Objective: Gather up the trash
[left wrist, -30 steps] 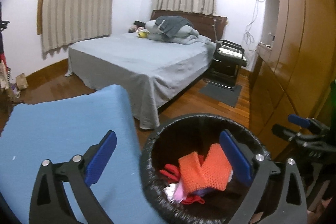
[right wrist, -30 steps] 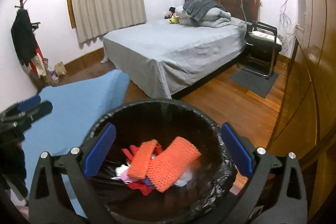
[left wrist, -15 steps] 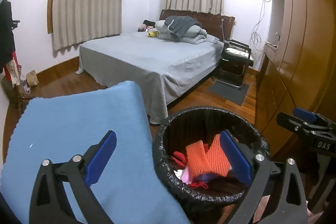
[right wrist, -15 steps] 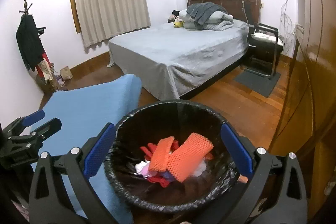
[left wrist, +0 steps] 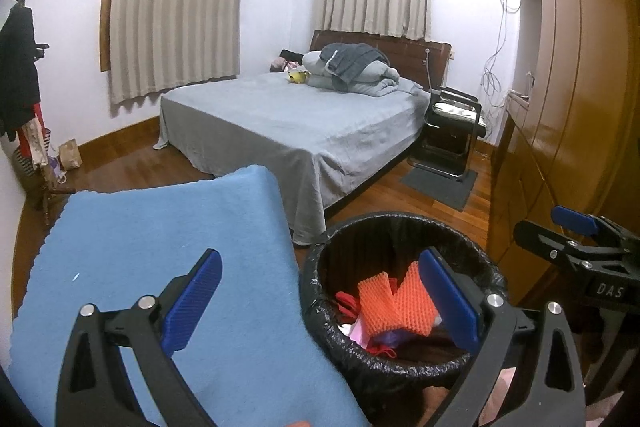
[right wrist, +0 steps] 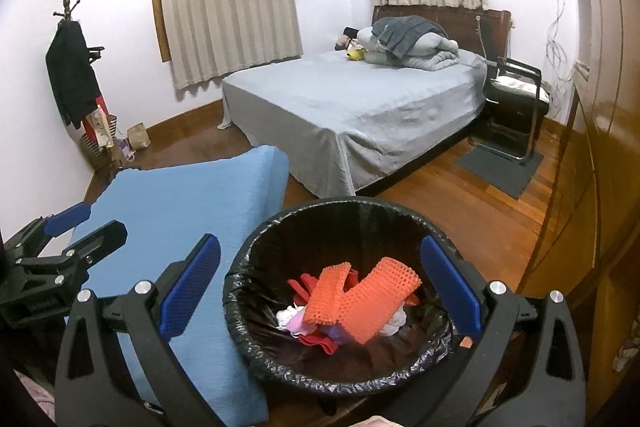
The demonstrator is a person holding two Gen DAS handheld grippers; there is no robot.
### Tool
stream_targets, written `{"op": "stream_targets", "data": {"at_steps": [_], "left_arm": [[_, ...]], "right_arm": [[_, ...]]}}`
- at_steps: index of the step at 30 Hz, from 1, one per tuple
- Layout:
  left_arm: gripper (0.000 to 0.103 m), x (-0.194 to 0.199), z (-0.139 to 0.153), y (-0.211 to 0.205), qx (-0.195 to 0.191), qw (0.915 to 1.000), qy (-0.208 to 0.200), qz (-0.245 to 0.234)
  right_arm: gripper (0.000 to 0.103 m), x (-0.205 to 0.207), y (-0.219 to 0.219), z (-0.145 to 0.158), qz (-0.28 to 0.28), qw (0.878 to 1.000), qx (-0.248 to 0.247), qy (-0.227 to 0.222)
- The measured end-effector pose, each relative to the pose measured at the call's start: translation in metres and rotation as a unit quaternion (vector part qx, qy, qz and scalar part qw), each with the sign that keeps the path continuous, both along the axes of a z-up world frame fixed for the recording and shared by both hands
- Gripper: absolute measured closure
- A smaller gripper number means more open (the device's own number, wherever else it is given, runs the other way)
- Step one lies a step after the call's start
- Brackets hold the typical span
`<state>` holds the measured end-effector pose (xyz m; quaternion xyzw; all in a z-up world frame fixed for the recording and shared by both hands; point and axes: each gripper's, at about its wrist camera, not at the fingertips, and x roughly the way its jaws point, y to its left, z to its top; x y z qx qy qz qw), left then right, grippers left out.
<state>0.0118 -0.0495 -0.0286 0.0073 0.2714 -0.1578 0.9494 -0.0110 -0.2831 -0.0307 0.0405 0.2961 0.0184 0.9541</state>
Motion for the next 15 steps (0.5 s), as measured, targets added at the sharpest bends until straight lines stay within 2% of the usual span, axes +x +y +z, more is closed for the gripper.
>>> {"op": "stream_targets", "data": {"at_steps": [15], "left_arm": [[0.006,-0.003,0.004,0.007,-0.003,1.0000,-0.005,0.006]], "right_arm": [[0.006,0.000,0.013,0.001,0.011,1.000,-0.003,0.000]]}}
